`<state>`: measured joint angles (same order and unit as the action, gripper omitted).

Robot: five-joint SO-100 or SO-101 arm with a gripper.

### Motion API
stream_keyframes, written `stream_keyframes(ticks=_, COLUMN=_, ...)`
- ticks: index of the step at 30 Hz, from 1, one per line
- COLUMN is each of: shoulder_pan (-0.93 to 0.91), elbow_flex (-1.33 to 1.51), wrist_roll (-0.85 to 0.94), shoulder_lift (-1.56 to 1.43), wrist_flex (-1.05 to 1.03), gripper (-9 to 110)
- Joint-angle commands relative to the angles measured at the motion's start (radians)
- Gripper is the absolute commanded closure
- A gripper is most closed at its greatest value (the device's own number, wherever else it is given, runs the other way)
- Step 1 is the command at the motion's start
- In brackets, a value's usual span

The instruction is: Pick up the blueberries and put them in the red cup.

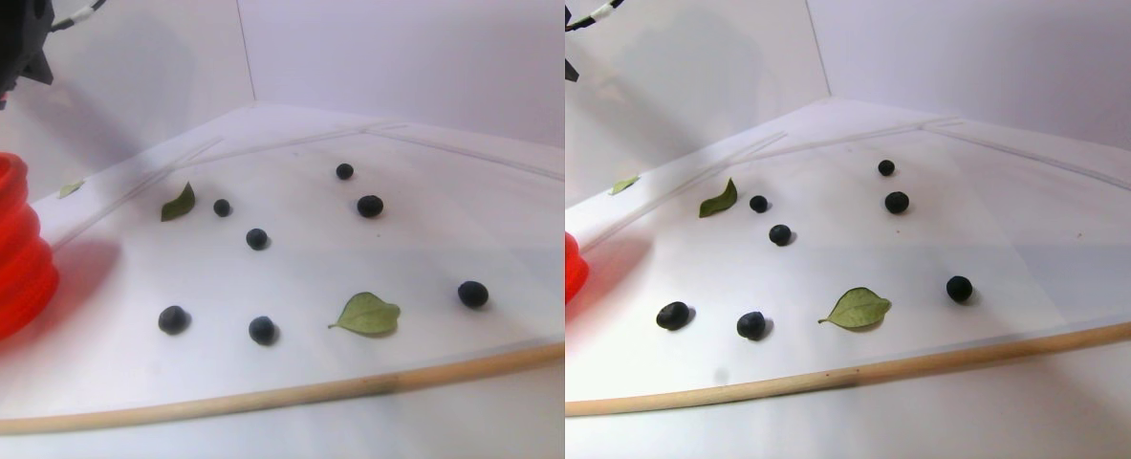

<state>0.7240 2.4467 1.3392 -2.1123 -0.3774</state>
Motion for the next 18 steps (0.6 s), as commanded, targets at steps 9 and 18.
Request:
stream_keyframes(ticks=9, shoulder_pan=0.048, elbow_flex=-0.011, wrist_roll=-0.002, shoulder_lift=0.011, wrist_flex=0.046, gripper=83)
stream_keyframes(ticks=18, shoulder_pan=-0.014, elbow_flex=-0.037, wrist_roll=0.028, shoulder_lift=-0.028, wrist_flex=0.028, gripper=84)
